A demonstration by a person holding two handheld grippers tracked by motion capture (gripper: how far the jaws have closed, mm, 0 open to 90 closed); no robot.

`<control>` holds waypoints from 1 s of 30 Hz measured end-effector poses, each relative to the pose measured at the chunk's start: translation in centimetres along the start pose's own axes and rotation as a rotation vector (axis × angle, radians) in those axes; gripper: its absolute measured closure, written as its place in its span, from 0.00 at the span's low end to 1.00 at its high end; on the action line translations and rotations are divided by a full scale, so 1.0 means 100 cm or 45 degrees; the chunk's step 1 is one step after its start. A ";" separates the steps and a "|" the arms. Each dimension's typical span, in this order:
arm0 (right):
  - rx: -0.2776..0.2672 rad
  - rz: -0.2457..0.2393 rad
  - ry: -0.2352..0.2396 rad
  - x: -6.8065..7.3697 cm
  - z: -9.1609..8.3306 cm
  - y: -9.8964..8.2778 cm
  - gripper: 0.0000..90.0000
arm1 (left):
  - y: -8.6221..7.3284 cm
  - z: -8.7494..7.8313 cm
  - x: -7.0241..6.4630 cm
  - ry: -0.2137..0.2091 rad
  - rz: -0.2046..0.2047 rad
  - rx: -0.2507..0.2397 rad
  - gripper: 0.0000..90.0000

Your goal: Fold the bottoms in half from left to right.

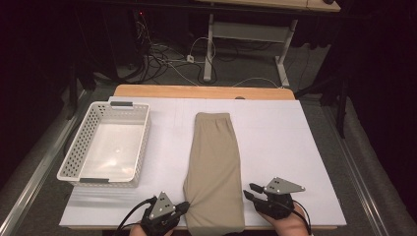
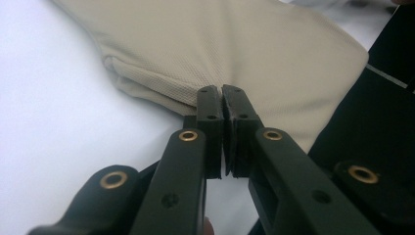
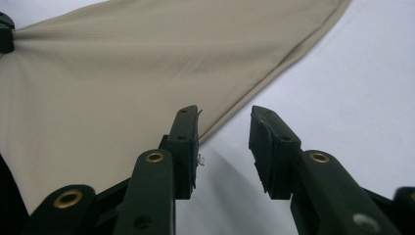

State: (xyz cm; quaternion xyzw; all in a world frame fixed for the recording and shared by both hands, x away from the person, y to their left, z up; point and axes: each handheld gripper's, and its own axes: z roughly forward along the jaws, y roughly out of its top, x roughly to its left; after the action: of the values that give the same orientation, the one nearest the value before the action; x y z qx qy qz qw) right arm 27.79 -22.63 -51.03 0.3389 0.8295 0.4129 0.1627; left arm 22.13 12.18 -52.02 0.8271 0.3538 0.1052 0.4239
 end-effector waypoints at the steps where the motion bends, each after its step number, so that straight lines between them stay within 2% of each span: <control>1: 0.007 0.000 0.007 0.001 0.002 0.001 0.71 | -0.001 0.000 0.001 0.005 -0.007 -0.002 0.93; 3: 0.012 -0.004 0.020 0.002 0.005 0.002 0.71 | -0.002 0.000 0.002 0.001 -0.023 -0.011 0.87; 6: 0.006 -0.002 0.056 0.006 0.006 0.002 0.71 | -0.001 -0.001 0.002 0.002 -0.018 -0.025 0.73; 8: 0.025 -0.032 0.046 0.012 0.009 0.002 0.70 | 0.000 -0.002 0.003 0.008 -0.013 -0.056 0.61; 11: 0.058 -0.038 0.087 0.019 0.014 -0.001 0.69 | 0.003 -0.003 0.006 0.041 -0.007 -0.129 0.41; 12: 0.076 -0.052 0.088 0.021 0.015 -0.002 0.69 | 0.005 -0.003 0.008 0.034 -0.012 -0.136 0.36; 13: 0.075 -0.076 0.070 0.024 0.015 -0.003 0.75 | 0.006 -0.003 0.010 0.027 -0.015 -0.140 0.32; 15: 0.079 -0.090 0.085 0.027 0.014 -0.005 0.92 | 0.009 -0.002 0.012 0.042 0.000 -0.141 0.25; 16: 0.076 -0.107 0.091 0.028 0.014 -0.005 0.97 | 0.011 -0.001 0.013 0.051 0.012 -0.141 0.21; 18: 0.079 -0.137 0.069 0.032 0.013 -0.005 0.99 | 0.015 0.001 0.016 0.056 0.019 -0.136 0.15; 20: 0.076 -0.130 0.057 0.033 0.011 -0.005 0.99 | 0.018 0.003 0.019 0.050 0.017 -0.143 0.13; 25: 0.052 -0.107 0.033 0.032 -0.002 -0.009 0.96 | 0.023 0.011 0.026 0.033 0.022 -0.131 0.03; 27: 0.074 -0.091 0.040 0.029 0.001 -0.014 0.88 | 0.025 0.015 0.029 0.027 0.017 -0.123 0.00; 30: 0.034 -0.041 0.067 0.024 -0.004 -0.014 0.71 | 0.025 0.018 0.032 0.029 0.020 -0.112 0.00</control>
State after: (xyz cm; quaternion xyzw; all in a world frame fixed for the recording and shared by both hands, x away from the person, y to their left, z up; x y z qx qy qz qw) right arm 25.29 -21.79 -51.92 0.3168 0.8443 0.4080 0.1430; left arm 26.57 12.22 -51.60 0.8093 0.3470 0.1333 0.4548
